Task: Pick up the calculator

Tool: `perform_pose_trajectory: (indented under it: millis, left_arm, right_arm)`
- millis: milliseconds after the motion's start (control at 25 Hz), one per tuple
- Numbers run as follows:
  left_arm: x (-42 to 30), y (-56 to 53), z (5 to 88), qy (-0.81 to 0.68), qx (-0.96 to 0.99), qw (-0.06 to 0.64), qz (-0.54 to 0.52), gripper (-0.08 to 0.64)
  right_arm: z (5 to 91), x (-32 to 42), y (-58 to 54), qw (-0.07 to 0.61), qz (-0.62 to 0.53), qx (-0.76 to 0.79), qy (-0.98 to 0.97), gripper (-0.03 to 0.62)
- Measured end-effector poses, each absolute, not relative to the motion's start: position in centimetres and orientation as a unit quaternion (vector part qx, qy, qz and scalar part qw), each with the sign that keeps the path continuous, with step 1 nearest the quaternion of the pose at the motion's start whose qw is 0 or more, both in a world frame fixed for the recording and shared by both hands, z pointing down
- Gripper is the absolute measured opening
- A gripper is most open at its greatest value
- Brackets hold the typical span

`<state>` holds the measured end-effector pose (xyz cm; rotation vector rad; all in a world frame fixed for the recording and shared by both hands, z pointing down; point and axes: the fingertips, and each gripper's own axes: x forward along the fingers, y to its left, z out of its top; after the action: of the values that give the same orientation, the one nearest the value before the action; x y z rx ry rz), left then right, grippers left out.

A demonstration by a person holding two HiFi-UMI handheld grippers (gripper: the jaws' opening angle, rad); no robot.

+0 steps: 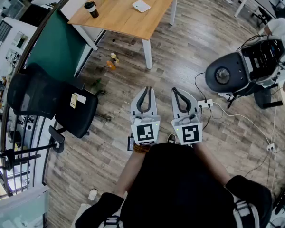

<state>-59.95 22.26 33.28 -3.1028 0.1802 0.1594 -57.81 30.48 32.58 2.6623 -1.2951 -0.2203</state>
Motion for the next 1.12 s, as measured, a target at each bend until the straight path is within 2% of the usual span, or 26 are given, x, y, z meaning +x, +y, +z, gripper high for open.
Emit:
perform_pose_trajectory:
  millis: [280, 840, 1120]
  left_arm:
    - [-58.4, 18.5, 33.5, 0.038, -0.998, 0.005, 0.051, 0.048]
    - [-57.3, 13.1, 35.0, -0.005, -0.999, 0.005, 0.035, 0.048]
    - [-54.2, 11.3, 36.9, -0.004, -1.0, 0.008, 0.008, 0.048]
  right_arm:
    - [33.1, -56.8, 26.5, 0.067, -0.047, 0.897, -0.435, 0.003]
    - [34.5, -55.1, 21.6, 0.092, -0.025, 0.915, -0.392, 0.005]
    - [36.5, -51.6, 20.3, 0.081, 0.003, 0.912, -0.403, 0.049]
